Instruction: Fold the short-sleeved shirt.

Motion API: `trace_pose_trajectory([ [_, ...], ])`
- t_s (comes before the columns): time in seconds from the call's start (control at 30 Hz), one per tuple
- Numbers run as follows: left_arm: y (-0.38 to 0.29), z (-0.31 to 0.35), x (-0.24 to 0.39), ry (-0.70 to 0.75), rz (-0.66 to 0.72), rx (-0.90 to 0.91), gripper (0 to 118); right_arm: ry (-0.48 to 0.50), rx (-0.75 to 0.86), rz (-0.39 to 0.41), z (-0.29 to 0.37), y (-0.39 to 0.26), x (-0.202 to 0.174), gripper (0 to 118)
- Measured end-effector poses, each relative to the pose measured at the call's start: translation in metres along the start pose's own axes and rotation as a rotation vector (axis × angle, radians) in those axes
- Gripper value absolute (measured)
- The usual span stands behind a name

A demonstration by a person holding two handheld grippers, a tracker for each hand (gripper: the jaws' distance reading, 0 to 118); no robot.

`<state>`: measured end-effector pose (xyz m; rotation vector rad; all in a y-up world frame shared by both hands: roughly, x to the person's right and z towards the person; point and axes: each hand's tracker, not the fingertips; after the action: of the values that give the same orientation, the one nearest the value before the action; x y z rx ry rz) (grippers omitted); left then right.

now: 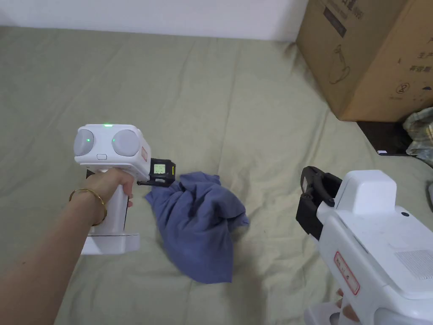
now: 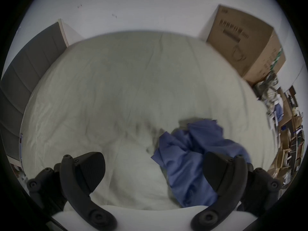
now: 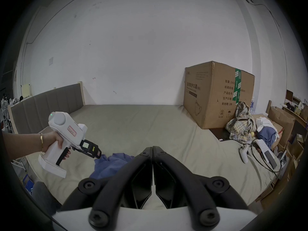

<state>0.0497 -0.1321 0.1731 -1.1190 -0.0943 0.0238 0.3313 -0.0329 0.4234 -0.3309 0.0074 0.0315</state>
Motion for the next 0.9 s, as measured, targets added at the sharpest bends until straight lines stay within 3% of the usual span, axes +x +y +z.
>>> trace_pose_trajectory([
  [0.03,0.001,-0.011,0.004,0.019,-0.01,-0.04,113,-0.007,-0.011,-0.005,-0.003,-0.001,0.002,0],
  [0.07,0.009,-0.022,0.011,-0.055,-0.013,0.085,102,-0.014,-0.023,-0.009,-0.005,-0.003,0.005,0],
  [0.17,0.005,-0.044,0.016,-0.033,-0.017,0.027,73,-0.039,-0.056,-0.004,-0.013,-0.007,0.011,0],
  [0.2,0.004,-0.048,0.017,-0.029,-0.013,0.017,44,-0.045,-0.063,-0.006,-0.015,-0.008,0.013,0],
  [0.23,0.0,-0.047,0.017,-0.069,0.007,0.011,1,-0.048,-0.071,-0.01,-0.017,-0.009,0.015,0],
  [0.27,-0.002,-0.044,0.014,-0.152,0.053,0.04,0,-0.054,-0.077,-0.016,-0.018,-0.009,0.017,0],
  [0.3,-0.005,-0.037,0.016,-0.126,0.092,0.093,0,-0.056,-0.078,-0.021,-0.021,-0.01,0.019,0],
  [0.4,-0.011,-0.012,0.013,-0.165,0.02,0.162,0,-0.058,-0.086,-0.02,-0.027,-0.009,0.02,0],
  [0.47,-0.014,0.014,0.004,-0.155,0.04,0.236,0,-0.06,-0.079,-0.021,-0.027,-0.007,0.02,0],
  [0.57,-0.03,0.061,-0.013,-0.26,0.132,0.348,0,-0.058,-0.062,-0.032,-0.025,-0.002,0.022,0],
  [0.8,-0.094,0.105,-0.029,-0.216,0.129,0.446,0,-0.014,-0.121,0.013,-0.032,0.013,0.024,0],
  [0.83,-0.103,0.105,-0.031,-0.2,0.141,0.449,0,-0.003,-0.157,0.02,-0.037,0.015,0.023,3],
  [0.87,-0.111,0.104,-0.032,-0.185,0.145,0.448,0,0.003,-0.193,0.014,-0.044,0.017,0.023,30],
  [0.9,-0.116,0.101,-0.034,-0.172,0.143,0.445,0,0.028,-0.241,0.014,-0.053,0.019,0.022,64],
])
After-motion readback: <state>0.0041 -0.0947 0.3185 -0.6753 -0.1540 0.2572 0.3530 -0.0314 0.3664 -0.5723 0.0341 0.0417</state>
